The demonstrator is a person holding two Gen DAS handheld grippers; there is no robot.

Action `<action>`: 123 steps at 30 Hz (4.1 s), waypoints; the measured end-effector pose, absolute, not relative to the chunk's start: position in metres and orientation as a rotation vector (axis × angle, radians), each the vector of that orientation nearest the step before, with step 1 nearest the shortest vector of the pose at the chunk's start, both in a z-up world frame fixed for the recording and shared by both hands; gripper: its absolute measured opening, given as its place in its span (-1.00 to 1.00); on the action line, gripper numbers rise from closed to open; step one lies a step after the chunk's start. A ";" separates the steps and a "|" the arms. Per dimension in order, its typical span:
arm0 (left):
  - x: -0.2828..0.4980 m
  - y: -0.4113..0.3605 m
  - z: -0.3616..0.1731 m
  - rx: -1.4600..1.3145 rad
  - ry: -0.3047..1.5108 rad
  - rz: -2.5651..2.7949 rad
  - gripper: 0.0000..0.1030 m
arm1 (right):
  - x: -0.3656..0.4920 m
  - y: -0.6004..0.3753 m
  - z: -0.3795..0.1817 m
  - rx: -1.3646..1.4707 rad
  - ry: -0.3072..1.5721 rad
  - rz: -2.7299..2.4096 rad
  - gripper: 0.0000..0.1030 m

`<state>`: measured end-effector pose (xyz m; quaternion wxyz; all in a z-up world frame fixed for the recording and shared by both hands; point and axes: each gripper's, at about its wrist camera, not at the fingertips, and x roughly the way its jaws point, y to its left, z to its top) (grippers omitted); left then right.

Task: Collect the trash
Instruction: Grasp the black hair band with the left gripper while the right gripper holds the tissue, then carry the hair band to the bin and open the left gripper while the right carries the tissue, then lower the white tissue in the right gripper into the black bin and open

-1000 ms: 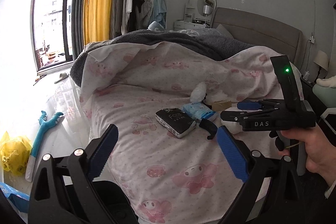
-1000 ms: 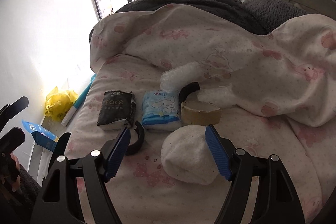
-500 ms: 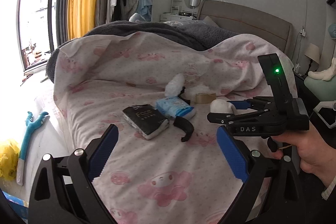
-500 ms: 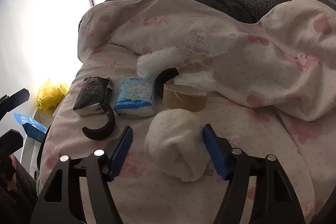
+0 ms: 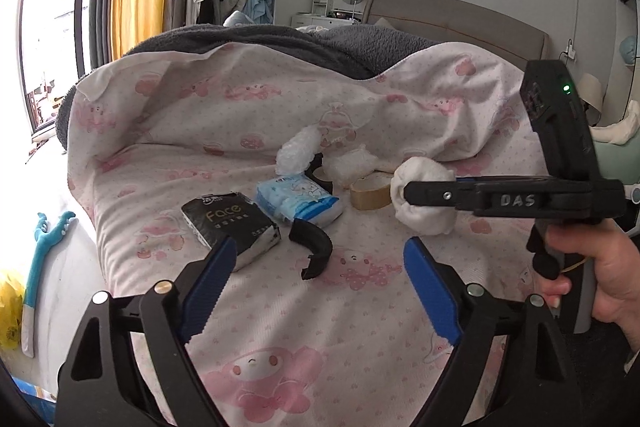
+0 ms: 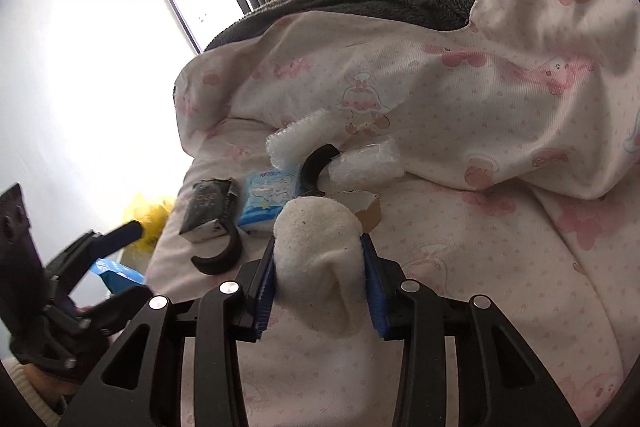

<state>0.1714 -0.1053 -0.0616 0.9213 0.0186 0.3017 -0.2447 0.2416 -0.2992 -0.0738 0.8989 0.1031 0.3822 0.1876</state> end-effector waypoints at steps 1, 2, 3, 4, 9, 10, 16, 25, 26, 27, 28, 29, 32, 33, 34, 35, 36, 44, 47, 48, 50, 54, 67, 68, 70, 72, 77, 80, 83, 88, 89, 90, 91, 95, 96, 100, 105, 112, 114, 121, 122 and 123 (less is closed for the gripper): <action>0.173 -0.106 -0.063 0.039 0.623 -0.501 0.65 | 0.240 -0.301 -0.072 0.213 0.788 0.393 -0.23; 0.175 -0.108 -0.066 0.040 0.627 -0.499 0.64 | 0.240 -0.300 -0.070 0.211 0.786 0.395 -0.23; 0.176 -0.109 -0.067 0.041 0.630 -0.497 0.59 | 0.238 -0.302 -0.069 0.213 0.784 0.398 -0.23; 0.178 -0.111 -0.069 0.042 0.632 -0.494 0.55 | 0.237 -0.303 -0.068 0.215 0.781 0.400 -0.23; 0.188 -0.120 -0.076 0.045 0.640 -0.496 0.44 | 0.232 -0.311 -0.064 0.228 0.764 0.408 -0.23; 0.190 -0.122 -0.077 0.049 0.641 -0.498 0.40 | 0.231 -0.313 -0.064 0.228 0.761 0.407 -0.23; 0.202 -0.132 -0.085 0.050 0.669 -0.501 0.29 | 0.226 -0.328 -0.065 0.245 0.753 0.401 -0.23; 0.223 -0.137 -0.095 0.045 0.719 -0.489 -0.04 | 0.224 -0.339 -0.071 0.258 0.756 0.400 -0.23; 0.224 -0.137 -0.096 0.042 0.728 -0.492 -0.07 | 0.224 -0.340 -0.071 0.258 0.756 0.400 -0.23; 0.226 -0.137 -0.098 0.039 0.738 -0.495 -0.11 | 0.224 -0.340 -0.071 0.260 0.756 0.401 -0.23; 0.227 -0.138 -0.100 0.038 0.743 -0.495 -0.11 | 0.224 -0.340 -0.071 0.260 0.756 0.401 -0.23; 0.229 -0.137 -0.101 0.035 0.748 -0.494 -0.11 | 0.224 -0.340 -0.071 0.260 0.756 0.400 -0.23; 0.231 -0.137 -0.103 0.032 0.757 -0.485 -0.17 | 0.224 -0.340 -0.071 0.259 0.755 0.401 -0.23; 0.232 -0.137 -0.104 0.031 0.760 -0.482 -0.23 | 0.224 -0.340 -0.071 0.258 0.755 0.402 -0.23; 0.233 -0.136 -0.105 0.027 0.765 -0.480 -0.28 | 0.224 -0.340 -0.071 0.256 0.755 0.402 -0.23; 0.234 -0.135 -0.106 0.020 0.772 -0.479 -0.31 | 0.224 -0.339 -0.070 0.255 0.755 0.402 -0.23; 0.236 -0.133 -0.107 0.010 0.777 -0.478 -0.39 | 0.224 -0.337 -0.069 0.253 0.754 0.403 -0.23; 0.232 -0.123 -0.103 -0.013 0.772 -0.484 -0.52 | 0.223 -0.323 -0.063 0.237 0.748 0.408 -0.23; 0.227 -0.120 -0.098 -0.002 0.759 -0.488 -0.52 | 0.222 -0.316 -0.060 0.230 0.745 0.414 -0.23; 0.225 -0.118 -0.096 0.000 0.755 -0.489 -0.52 | 0.222 -0.314 -0.059 0.227 0.745 0.415 -0.23; 0.221 -0.114 -0.093 0.000 0.748 -0.488 -0.52 | 0.222 -0.308 -0.057 0.222 0.744 0.419 -0.23; 0.214 -0.106 -0.084 -0.005 0.729 -0.494 -0.52 | 0.221 -0.297 -0.052 0.222 0.737 0.428 -0.23; 0.189 -0.045 -0.063 0.002 0.688 -0.420 -0.52 | 0.227 -0.225 -0.026 0.174 0.702 0.517 -0.23; 0.188 -0.038 -0.065 0.000 0.698 -0.405 -0.52 | 0.226 -0.220 -0.025 0.170 0.701 0.524 -0.23; 0.188 -0.026 -0.068 -0.004 0.712 -0.383 -0.52 | 0.227 -0.208 -0.022 0.161 0.699 0.537 -0.23; 0.188 -0.013 -0.071 -0.006 0.727 -0.358 -0.52 | 0.227 -0.196 -0.019 0.153 0.697 0.552 -0.23; 0.184 0.021 -0.078 -0.017 0.755 -0.307 -0.52 | 0.226 -0.161 -0.014 0.115 0.698 0.584 -0.23; 0.182 0.039 -0.085 -0.023 0.786 -0.280 -0.52 | 0.225 -0.140 -0.014 0.097 0.706 0.605 -0.23; 0.180 0.056 -0.094 -0.033 0.818 -0.253 -0.52 | 0.226 -0.123 -0.013 0.088 0.706 0.625 -0.23; 0.175 0.080 -0.111 -0.046 0.867 -0.218 -0.52 | 0.224 -0.092 -0.012 0.069 0.718 0.657 -0.23; 0.174 0.083 -0.114 -0.046 0.876 -0.212 -0.52 | 0.223 -0.086 -0.012 0.063 0.722 0.664 -0.23; 0.173 0.087 -0.118 -0.048 0.886 -0.206 -0.52 | 0.223 -0.080 -0.012 0.059 0.726 0.671 -0.23; 0.173 0.091 -0.122 -0.051 0.895 -0.202 -0.52 | 0.223 -0.073 -0.013 0.054 0.730 0.679 -0.23; 0.170 0.109 -0.137 -0.058 0.941 -0.175 -0.52 | 0.225 -0.052 -0.019 0.037 0.753 0.699 -0.23; 0.169 0.114 -0.141 -0.060 0.954 -0.164 -0.52 | 0.225 -0.047 -0.020 0.032 0.759 0.702 -0.23; 0.166 0.131 -0.156 -0.076 1.005 -0.129 -0.52 | 0.229 -0.028 -0.026 0.019 0.785 0.718 -0.23; 0.161 0.147 -0.173 -0.075 1.083 -0.099 -0.52 | 0.229 -0.005 -0.033 0.004 0.807 0.749 -0.23; 0.152 0.169 -0.201 -0.110 1.190 -0.083 -0.52 | 0.230 0.026 -0.050 -0.012 0.867 0.771 -0.23; 0.149 0.175 -0.208 -0.126 1.218 -0.087 -0.52 | 0.232 0.034 -0.056 -0.015 0.888 0.774 -0.23; 0.139 0.191 -0.225 -0.139 1.289 -0.069 -0.22 | 0.235 0.062 -0.078 -0.027 0.955 0.772 -0.23; 0.138 0.194 -0.225 -0.146 1.291 -0.067 -0.16 | 0.235 0.066 -0.082 -0.030 0.967 0.769 -0.23; 0.136 0.197 -0.225 -0.148 1.292 -0.064 -0.04 | 0.236 0.069 -0.085 -0.032 0.977 0.768 -0.23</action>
